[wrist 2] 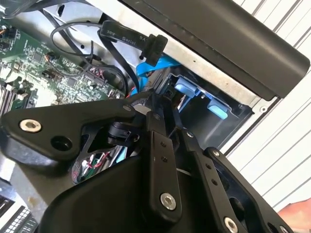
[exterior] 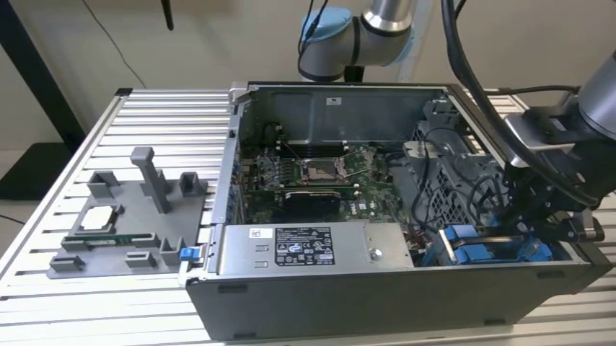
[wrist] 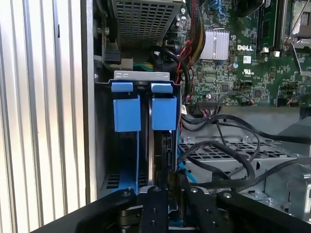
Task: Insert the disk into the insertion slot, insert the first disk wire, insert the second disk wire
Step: 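Insert the first disk wire, then insert the second disk wire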
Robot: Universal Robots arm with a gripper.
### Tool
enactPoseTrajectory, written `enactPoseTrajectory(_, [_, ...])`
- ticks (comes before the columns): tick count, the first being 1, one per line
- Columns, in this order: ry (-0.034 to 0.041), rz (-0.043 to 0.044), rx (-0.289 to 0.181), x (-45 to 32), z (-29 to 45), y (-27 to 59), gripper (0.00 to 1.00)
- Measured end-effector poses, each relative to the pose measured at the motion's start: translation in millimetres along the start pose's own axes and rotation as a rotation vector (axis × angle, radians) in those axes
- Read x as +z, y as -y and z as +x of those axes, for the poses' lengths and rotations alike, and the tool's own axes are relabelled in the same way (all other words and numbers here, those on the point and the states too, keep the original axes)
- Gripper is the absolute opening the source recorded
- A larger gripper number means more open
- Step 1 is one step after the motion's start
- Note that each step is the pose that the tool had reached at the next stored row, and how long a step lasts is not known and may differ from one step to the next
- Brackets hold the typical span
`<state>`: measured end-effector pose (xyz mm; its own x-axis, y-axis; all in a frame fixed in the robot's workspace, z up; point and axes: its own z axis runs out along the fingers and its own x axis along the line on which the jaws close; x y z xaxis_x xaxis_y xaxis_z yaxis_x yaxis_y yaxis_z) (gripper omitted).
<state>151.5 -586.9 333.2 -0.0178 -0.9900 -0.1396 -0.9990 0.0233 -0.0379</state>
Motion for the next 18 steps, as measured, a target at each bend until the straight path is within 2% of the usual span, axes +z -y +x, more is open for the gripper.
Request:
enactPoseTrajectory(5, [0.0011, 0.0002, 0.002, -0.1, -0.1, 0.0, 1.0])
enactPoseTrajectory(14, [0.0048, 0.0003, 0.004, -31.9, -4.5, 1.2, 1.0])
enactPoseTrajectory(18, [0.0066, 0.0004, 0.004, -39.3, -5.6, 1.5, 1.0])
